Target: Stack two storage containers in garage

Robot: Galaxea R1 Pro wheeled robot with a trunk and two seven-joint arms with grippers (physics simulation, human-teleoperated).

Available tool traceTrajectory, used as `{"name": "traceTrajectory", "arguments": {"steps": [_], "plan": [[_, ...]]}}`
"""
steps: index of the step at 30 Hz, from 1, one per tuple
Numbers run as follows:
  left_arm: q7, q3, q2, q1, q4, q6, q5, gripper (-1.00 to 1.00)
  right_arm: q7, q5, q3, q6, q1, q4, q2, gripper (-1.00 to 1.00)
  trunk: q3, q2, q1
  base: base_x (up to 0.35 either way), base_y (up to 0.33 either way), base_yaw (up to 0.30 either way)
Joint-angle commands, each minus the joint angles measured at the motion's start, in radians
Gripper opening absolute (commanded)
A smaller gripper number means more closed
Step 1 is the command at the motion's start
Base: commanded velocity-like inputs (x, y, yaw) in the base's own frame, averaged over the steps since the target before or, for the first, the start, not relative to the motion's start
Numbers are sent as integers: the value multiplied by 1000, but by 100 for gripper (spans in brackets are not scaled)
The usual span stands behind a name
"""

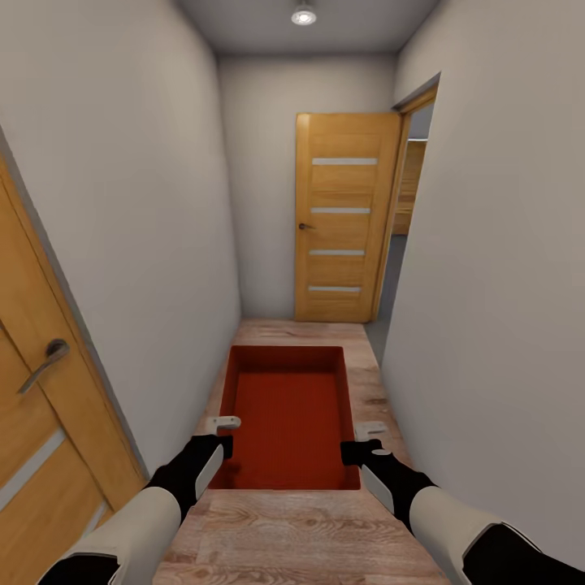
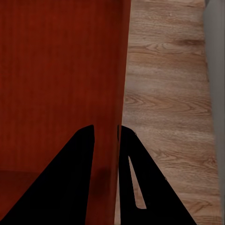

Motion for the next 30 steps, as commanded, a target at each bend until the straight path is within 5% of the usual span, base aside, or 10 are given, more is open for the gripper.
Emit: {"name": "traceTrajectory", "arguments": {"steps": [1, 30], "plan": [[6, -2, 17, -1, -27, 2, 14, -100, -6, -27, 5, 6, 0, 55, -16, -100, -2, -2, 1, 322, 0, 0], [6, -2, 17, -1, -27, 2, 14, -100, -6, -28, 5, 6, 0, 55, -16, -100, -2, -2, 1, 322, 0, 0]]}}
